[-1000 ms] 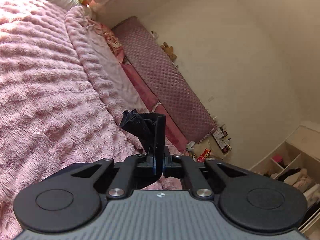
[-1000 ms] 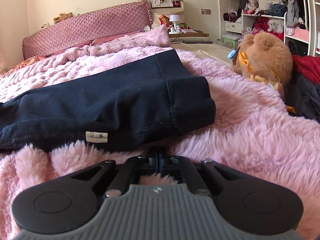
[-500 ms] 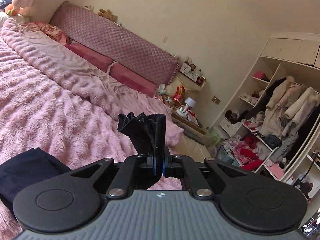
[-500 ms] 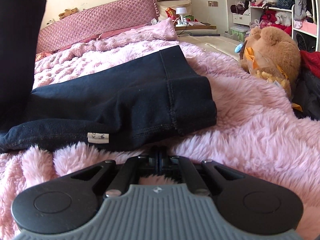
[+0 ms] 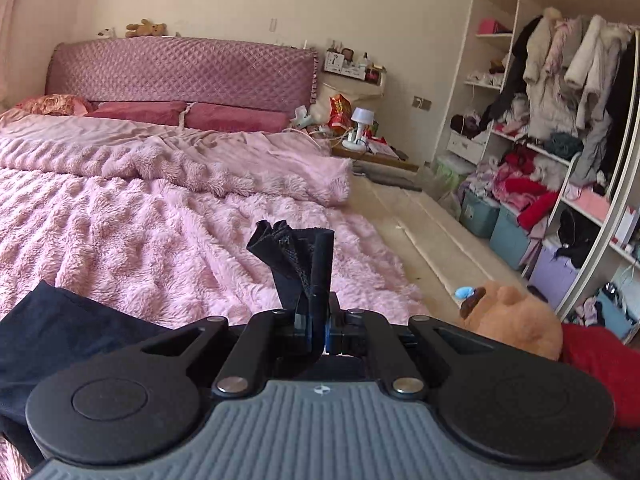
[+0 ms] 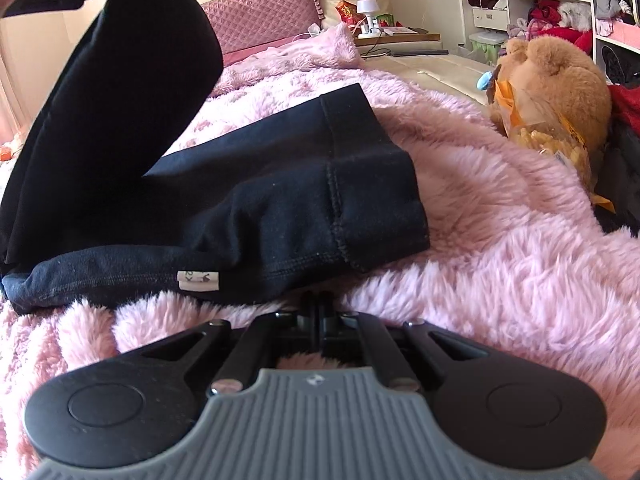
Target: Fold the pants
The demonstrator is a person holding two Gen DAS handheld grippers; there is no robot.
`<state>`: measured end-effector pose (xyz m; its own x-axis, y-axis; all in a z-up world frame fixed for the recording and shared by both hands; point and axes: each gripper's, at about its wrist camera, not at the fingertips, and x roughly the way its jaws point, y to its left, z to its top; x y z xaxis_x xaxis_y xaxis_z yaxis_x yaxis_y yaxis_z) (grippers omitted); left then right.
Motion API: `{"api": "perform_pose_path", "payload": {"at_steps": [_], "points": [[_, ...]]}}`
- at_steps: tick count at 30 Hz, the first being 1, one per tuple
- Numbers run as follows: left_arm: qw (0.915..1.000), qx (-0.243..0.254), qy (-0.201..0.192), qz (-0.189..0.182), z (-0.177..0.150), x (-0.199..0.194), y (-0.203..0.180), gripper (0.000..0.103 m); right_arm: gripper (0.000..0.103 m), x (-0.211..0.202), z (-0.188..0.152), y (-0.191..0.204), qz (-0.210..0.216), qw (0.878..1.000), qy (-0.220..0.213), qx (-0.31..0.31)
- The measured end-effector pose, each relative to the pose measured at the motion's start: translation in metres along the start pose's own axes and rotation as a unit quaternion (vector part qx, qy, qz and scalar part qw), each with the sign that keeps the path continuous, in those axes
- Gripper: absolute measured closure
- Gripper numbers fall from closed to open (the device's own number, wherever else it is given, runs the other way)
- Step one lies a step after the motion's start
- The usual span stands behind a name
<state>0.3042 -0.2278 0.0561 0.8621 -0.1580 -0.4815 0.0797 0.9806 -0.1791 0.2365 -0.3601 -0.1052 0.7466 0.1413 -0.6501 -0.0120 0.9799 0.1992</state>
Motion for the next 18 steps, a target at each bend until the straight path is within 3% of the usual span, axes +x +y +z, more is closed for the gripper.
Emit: {"api": "perform_pose_path", "payload": {"at_steps": [13,15,18], "points": [[0.9899,0.109,0.055,-0.071,-0.049,0.006,-0.052,0.097,0.103,-0.004,0.000,-0.005,0.009,1.000,0.015,0.010],[0.9854,0.088,0.083,-0.120,-0.045,0.005,-0.049,0.097,0.103,-0.004,-0.001,-0.011,0.019,0.999,0.015,0.026],[0.9683,0.012,0.103,-0.227,-0.025,-0.007,-0.036,0.092,0.103,-0.004,-0.001,-0.015,0.027,0.999,0.014,0.037]]}}
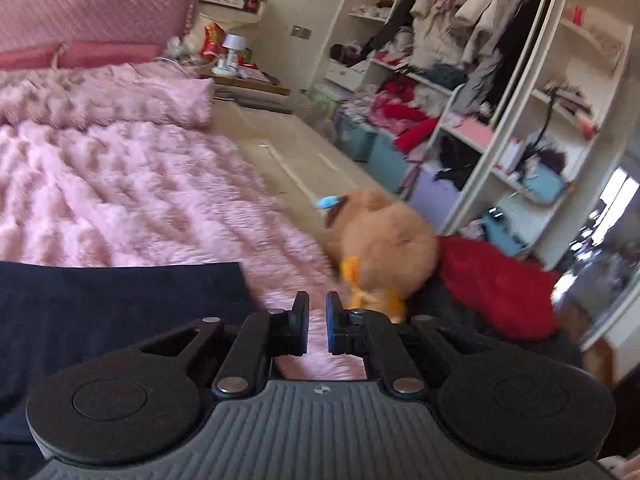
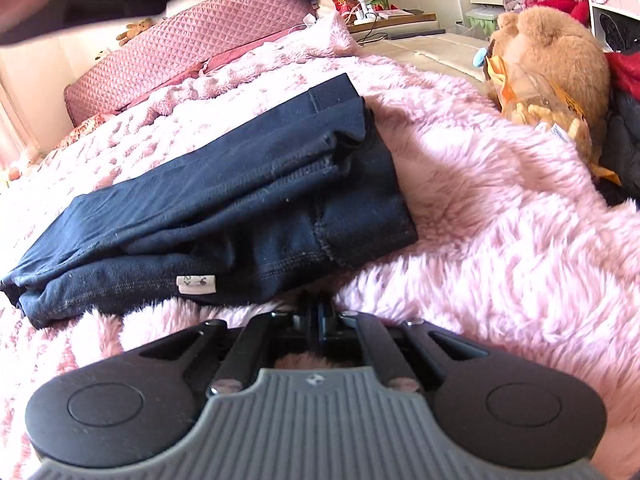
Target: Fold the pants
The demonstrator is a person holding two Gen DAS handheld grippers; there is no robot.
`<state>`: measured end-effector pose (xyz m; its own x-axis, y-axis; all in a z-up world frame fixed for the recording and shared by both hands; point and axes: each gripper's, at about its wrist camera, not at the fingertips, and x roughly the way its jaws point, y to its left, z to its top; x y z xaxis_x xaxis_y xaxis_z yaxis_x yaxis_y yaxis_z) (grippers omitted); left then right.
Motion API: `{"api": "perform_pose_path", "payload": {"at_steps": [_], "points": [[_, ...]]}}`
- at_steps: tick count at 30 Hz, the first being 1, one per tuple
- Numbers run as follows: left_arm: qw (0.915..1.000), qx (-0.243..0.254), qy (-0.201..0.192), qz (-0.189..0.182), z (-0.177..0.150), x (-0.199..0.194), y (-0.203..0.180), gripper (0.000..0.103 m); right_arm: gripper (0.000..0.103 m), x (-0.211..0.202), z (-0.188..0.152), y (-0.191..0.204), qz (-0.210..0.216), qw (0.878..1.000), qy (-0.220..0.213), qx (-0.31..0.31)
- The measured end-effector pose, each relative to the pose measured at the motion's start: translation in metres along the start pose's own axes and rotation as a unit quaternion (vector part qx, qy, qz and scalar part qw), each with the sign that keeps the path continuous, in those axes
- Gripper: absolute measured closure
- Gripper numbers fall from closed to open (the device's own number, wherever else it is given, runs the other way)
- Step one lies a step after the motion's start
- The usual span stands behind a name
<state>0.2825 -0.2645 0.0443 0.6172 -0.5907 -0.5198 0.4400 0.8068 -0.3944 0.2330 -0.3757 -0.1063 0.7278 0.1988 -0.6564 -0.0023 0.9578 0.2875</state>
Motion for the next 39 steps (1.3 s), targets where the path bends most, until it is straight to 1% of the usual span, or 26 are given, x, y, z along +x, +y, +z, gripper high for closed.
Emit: {"api": "perform_pose_path", "payload": {"at_steps": [1,2,4,5,7,10,11,13,15,17,19,21,23,24,25,26,28,29,30,32,33,34,35,36,37,39], "points": [[0.9999,-0.008,-0.004,-0.015,0.005,-0.007,-0.001,0.087,0.103,0.000,0.000,0.000,-0.001,1.000,-0.001,-0.002],[0.9996,-0.013,-0.014,-0.019,0.013,-0.015,-0.003,0.084,0.103,0.001,0.000,0.000,-0.003,1.000,-0.002,-0.004],[0.9991,-0.017,-0.035,-0.012,0.024,-0.032,-0.004,0.078,0.103,0.000,-0.001,0.002,-0.005,1.000,-0.004,-0.009],[0.9988,-0.021,-0.045,-0.006,0.030,-0.042,-0.002,0.076,0.103,0.000,-0.002,0.003,-0.007,1.000,-0.006,-0.012],[0.9982,-0.024,-0.054,0.005,0.038,-0.057,0.005,0.069,0.103,-0.001,-0.003,0.003,-0.008,1.000,-0.008,-0.014],[0.9970,-0.027,-0.064,0.034,0.042,-0.076,0.025,0.064,0.103,-0.003,-0.006,0.006,-0.009,1.000,-0.011,-0.016],[0.9962,-0.027,-0.067,0.049,0.040,-0.081,0.036,0.063,0.103,-0.003,-0.006,0.007,-0.010,1.000,-0.012,-0.017],[0.9946,-0.035,-0.060,0.078,0.034,-0.087,0.057,0.062,0.103,-0.003,-0.007,0.008,-0.012,1.000,-0.013,-0.019],[0.9933,-0.057,-0.032,0.095,0.022,-0.084,0.088,0.062,0.103,-0.004,-0.008,0.010,-0.015,1.000,-0.015,-0.022],[0.9893,-0.083,-0.006,0.120,0.006,-0.079,0.118,0.062,0.103,-0.004,-0.010,0.012,-0.017,0.999,-0.017,-0.026],[0.9813,-0.113,-0.003,0.156,-0.012,-0.079,0.149,0.062,0.103,-0.004,-0.011,0.014,-0.020,0.999,-0.020,-0.029],[0.9688,-0.161,-0.005,0.189,-0.031,-0.080,0.182,0.062,0.103,-0.005,-0.014,0.015,-0.021,0.999,-0.025,-0.031],[0.9502,-0.237,0.004,0.202,-0.050,-0.083,0.214,0.065,0.103,-0.006,-0.016,0.015,-0.020,0.999,-0.030,-0.032],[0.9398,-0.278,0.003,0.198,-0.062,-0.089,0.232,0.067,0.103,-0.006,-0.017,0.014,-0.018,0.999,-0.032,-0.033],[0.9323,-0.315,-0.005,0.178,-0.075,-0.098,0.248,0.079,0.103,-0.007,-0.017,0.014,-0.016,0.999,-0.033,-0.033],[0.9246,-0.350,-0.016,0.151,-0.088,-0.107,0.263,0.081,0.103,-0.008,-0.017,0.013,-0.012,0.999,-0.034,-0.032],[0.9082,-0.408,-0.046,0.079,-0.113,-0.126,0.288,0.081,0.103,-0.007,-0.017,0.013,-0.010,0.999,-0.034,-0.032],[0.8998,-0.429,-0.056,0.058,-0.124,-0.137,0.297,0.081,0.102,-0.007,-0.017,0.014,-0.010,0.999,-0.034,-0.033],[0.8937,-0.441,-0.066,0.045,-0.135,-0.148,0.305,0.081,0.101,-0.008,-0.017,0.014,-0.010,0.999,-0.035,-0.034],[0.8864,-0.455,-0.077,0.037,-0.155,-0.172,0.317,0.078,0.097,-0.010,-0.017,0.014,-0.002,0.999,-0.039,-0.034],[0.8812,-0.463,-0.080,0.048,-0.165,-0.184,0.322,0.069,0.089,-0.011,-0.017,0.014,0.006,0.999,-0.041,-0.035],[0.8764,-0.470,-0.087,0.058,-0.174,-0.196,0.328,0.067,0.072,-0.014,-0.017,0.014,0.022,0.998,-0.043,-0.038],[0.8733,-0.475,-0.092,0.060,-0.182,-0.206,0.334,0.067,0.059,-0.018,-0.017,0.015,0.046,0.997,-0.044,-0.041],[0.8687,-0.483,-0.098,0.049,-0.193,-0.217,0.344,0.067,0.033,-0.021,-0.017,0.017,0.079,0.995,-0.042,-0.041],[0.8629,-0.493,-0.106,0.037,-0.200,-0.225,0.354,0.067,0.019,-0.025,-0.017,0.018,0.115,0.992,-0.040,-0.037],[0.8481,-0.512,-0.136,0.013,-0.213,-0.241,0.372,0.068,0.019,-0.029,-0.019,0.018,0.166,0.985,-0.041,-0.011]]}}
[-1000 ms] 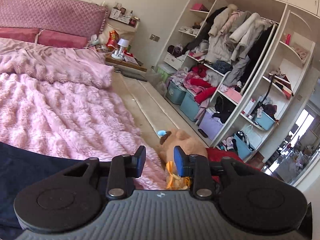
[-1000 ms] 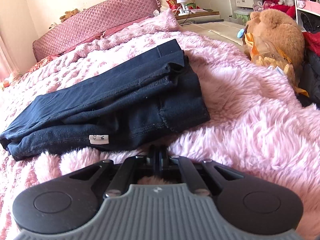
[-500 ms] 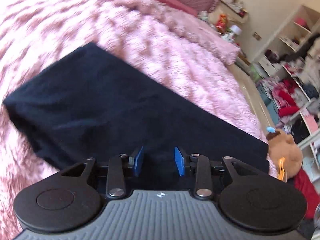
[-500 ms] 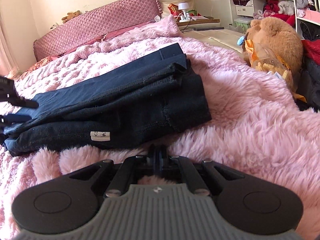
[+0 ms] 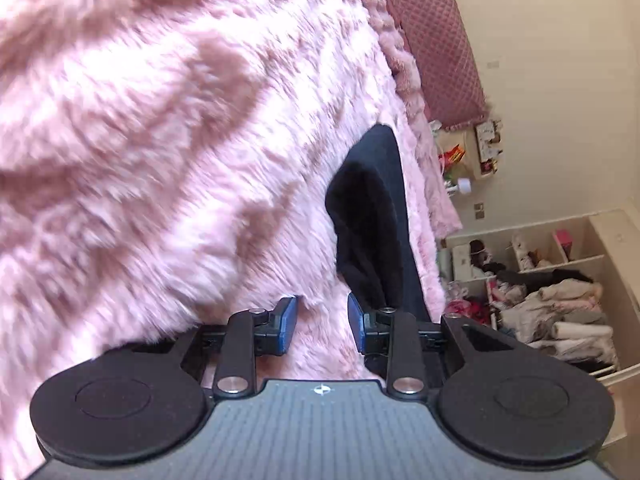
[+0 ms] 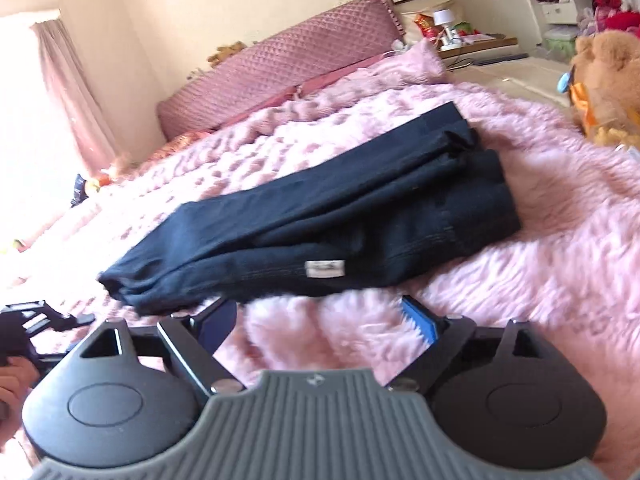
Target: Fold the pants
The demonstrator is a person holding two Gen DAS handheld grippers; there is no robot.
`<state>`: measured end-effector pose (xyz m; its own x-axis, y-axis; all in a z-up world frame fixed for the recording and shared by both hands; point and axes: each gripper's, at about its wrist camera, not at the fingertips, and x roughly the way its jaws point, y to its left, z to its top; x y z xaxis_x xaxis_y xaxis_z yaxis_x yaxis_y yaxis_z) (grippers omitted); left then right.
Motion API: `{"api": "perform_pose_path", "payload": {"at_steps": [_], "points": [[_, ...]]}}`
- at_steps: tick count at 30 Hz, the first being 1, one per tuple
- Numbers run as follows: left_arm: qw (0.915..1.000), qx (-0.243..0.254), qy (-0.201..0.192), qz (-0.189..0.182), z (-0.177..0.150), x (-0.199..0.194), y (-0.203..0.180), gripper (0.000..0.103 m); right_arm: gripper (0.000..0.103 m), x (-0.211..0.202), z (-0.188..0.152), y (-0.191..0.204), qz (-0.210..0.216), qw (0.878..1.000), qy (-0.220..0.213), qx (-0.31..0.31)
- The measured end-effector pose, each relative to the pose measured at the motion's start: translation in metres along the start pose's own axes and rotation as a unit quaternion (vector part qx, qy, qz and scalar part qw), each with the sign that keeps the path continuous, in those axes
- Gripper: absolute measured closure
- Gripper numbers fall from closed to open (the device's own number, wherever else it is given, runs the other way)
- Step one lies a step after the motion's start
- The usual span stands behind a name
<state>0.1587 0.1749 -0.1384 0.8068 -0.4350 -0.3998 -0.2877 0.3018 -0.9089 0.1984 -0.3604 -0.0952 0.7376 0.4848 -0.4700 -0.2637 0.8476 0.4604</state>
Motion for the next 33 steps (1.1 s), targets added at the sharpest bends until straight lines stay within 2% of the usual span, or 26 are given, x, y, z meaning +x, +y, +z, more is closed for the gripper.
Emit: {"api": "perform_pose_path", "payload": {"at_steps": [2,4,8,11,12,14,16,17,21,23,26,27,29,31,33], "points": [[0.9994,-0.017,-0.023,-0.021,0.012,-0.010,0.011,0.067,0.019,0.001,-0.003,-0.005,0.040,0.998,-0.008,0.054],[0.9975,-0.026,-0.039,-0.052,0.024,-0.011,0.022,0.064,0.019,0.006,-0.006,-0.018,0.073,0.989,-0.021,0.127],[0.9915,-0.054,-0.026,-0.115,0.044,0.010,0.034,0.059,0.022,0.009,-0.010,-0.048,0.143,0.954,-0.062,0.255],[0.9840,-0.071,0.015,-0.163,0.057,0.042,0.028,0.053,0.023,0.015,-0.012,-0.063,0.163,0.931,-0.071,0.320],[0.9830,-0.077,0.019,-0.166,0.060,0.053,0.025,0.053,0.023,0.017,-0.014,-0.067,0.163,0.916,-0.081,0.357],[0.9853,-0.082,0.026,-0.147,0.066,0.074,0.020,0.052,0.023,0.022,-0.015,-0.076,0.165,0.884,-0.095,0.427],[0.9886,-0.078,0.027,-0.126,0.070,0.093,0.012,0.052,0.024,0.032,-0.011,-0.080,0.152,0.865,-0.093,0.469],[0.9899,-0.074,0.027,-0.118,0.072,0.102,0.006,0.052,0.024,0.037,-0.007,-0.080,0.145,0.862,-0.090,0.477],[0.9939,-0.068,0.047,-0.073,0.074,0.129,-0.010,0.052,0.028,0.055,0.005,-0.074,0.121,0.876,-0.081,0.460],[0.9926,-0.079,0.054,-0.074,0.072,0.127,-0.009,0.052,0.034,0.056,0.004,-0.074,0.111,0.877,-0.079,0.461],[0.9901,-0.094,0.052,-0.090,0.066,0.105,0.000,0.053,0.040,0.054,-0.002,-0.074,0.124,0.877,-0.079,0.457],[0.9910,-0.094,0.042,-0.086,0.065,0.090,0.002,0.053,0.042,0.053,-0.005,-0.076,0.131,0.876,-0.076,0.458],[0.9963,-0.059,0.018,-0.060,0.061,0.065,0.002,0.053,0.043,0.048,-0.008,-0.088,0.143,0.871,-0.065,0.466],[0.9993,-0.028,-0.004,-0.024,0.060,0.047,-0.002,0.055,0.043,0.041,-0.012,-0.090,0.149,0.859,-0.060,0.486],[0.9992,-0.030,-0.019,-0.019,0.064,0.038,-0.004,0.052,0.043,0.028,-0.018,-0.093,0.140,0.846,-0.070,0.510]]}}
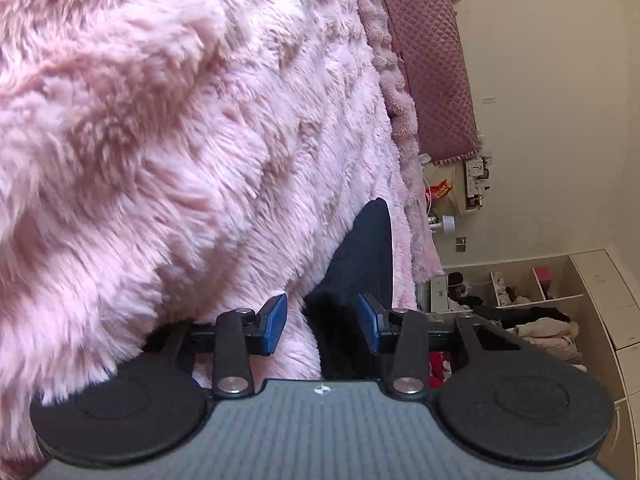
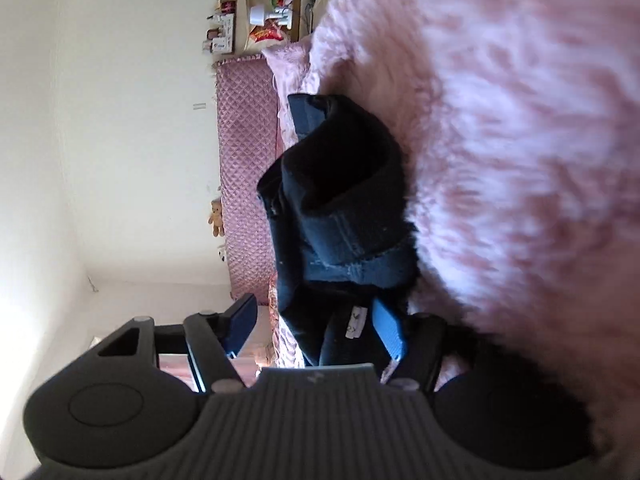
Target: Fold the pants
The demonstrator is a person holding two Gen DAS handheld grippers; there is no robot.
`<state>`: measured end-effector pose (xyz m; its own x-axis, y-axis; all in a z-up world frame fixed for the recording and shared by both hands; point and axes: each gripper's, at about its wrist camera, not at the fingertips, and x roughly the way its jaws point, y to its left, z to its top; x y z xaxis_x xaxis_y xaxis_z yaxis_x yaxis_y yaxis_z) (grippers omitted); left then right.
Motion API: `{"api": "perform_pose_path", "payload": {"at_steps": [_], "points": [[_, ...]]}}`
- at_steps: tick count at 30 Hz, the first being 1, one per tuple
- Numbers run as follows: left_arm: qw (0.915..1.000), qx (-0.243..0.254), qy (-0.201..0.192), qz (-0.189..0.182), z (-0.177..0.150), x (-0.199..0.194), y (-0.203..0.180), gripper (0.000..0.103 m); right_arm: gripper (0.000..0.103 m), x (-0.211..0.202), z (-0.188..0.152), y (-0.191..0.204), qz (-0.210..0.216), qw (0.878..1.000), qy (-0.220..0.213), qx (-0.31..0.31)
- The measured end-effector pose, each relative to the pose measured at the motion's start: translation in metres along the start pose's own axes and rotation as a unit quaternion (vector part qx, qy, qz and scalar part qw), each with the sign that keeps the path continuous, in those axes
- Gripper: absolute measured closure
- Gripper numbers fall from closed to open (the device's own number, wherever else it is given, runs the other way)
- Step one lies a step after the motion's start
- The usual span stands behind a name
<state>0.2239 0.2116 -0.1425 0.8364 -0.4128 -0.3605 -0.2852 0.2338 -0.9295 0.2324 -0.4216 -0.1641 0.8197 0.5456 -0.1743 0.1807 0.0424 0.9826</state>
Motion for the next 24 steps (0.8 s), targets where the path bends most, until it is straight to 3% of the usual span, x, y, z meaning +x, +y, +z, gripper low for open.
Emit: {"api": "perform_pose_path", "payload": {"at_steps": [3,4,6,8,12,13,14,16,17,19,20,21,23,24], "points": [[0.9996,-0.016,0.025,-0.003,0.007,0.015,0.003,0.049,0.044,-0.019,-0.002,0.003,-0.035,0.998,-0.046,0.035],[0.9991,-0.013,0.039,-0.007,0.008,0.023,0.003,0.049,0.052,-0.022,-0.004,0.006,-0.061,0.996,-0.055,0.037],[0.9972,0.008,0.073,-0.013,0.011,0.042,-0.001,0.049,0.061,-0.025,-0.008,0.016,-0.124,0.990,-0.064,0.015],[0.9945,0.034,0.099,-0.002,0.017,0.062,-0.010,0.048,0.061,-0.025,-0.013,0.023,-0.143,0.987,-0.076,-0.003],[0.9809,0.039,0.190,-0.017,0.030,0.093,-0.013,0.046,0.041,-0.013,-0.004,0.022,-0.116,0.991,-0.060,-0.014],[0.9770,0.029,0.211,-0.018,0.033,0.099,-0.012,0.047,0.028,-0.011,0.002,0.020,-0.084,0.995,-0.053,-0.004],[0.9730,0.019,0.228,-0.026,0.036,0.104,-0.012,0.049,0.021,-0.011,0.007,0.017,-0.052,0.997,-0.048,-0.001],[0.9607,0.036,0.271,-0.050,0.035,0.112,-0.017,0.052,0.020,-0.002,0.011,0.021,-0.051,0.998,-0.038,-0.017],[0.9564,0.055,0.284,-0.041,0.033,0.115,-0.022,0.066,0.021,0.004,0.012,0.025,-0.072,0.997,-0.028,-0.030],[0.9531,0.089,0.288,0.027,0.025,0.117,-0.031,0.081,0.028,0.016,0.011,0.036,-0.126,0.991,-0.018,-0.045],[0.9533,0.084,0.286,0.050,0.022,0.116,-0.035,0.083,0.033,0.016,0.007,0.041,-0.151,0.987,-0.029,-0.045],[0.9561,0.073,0.278,0.056,0.021,0.112,-0.038,0.085,0.050,0.015,0.006,0.042,-0.167,0.984,-0.042,-0.037],[0.9606,0.060,0.262,0.069,0.017,0.102,-0.048,0.087,0.062,0.011,0.005,0.037,-0.159,0.986,-0.051,-0.013],[0.9612,0.059,0.258,0.079,0.014,0.097,-0.055,0.087,0.078,0.007,0.005,0.036,-0.157,0.986,-0.049,-0.006]]}}
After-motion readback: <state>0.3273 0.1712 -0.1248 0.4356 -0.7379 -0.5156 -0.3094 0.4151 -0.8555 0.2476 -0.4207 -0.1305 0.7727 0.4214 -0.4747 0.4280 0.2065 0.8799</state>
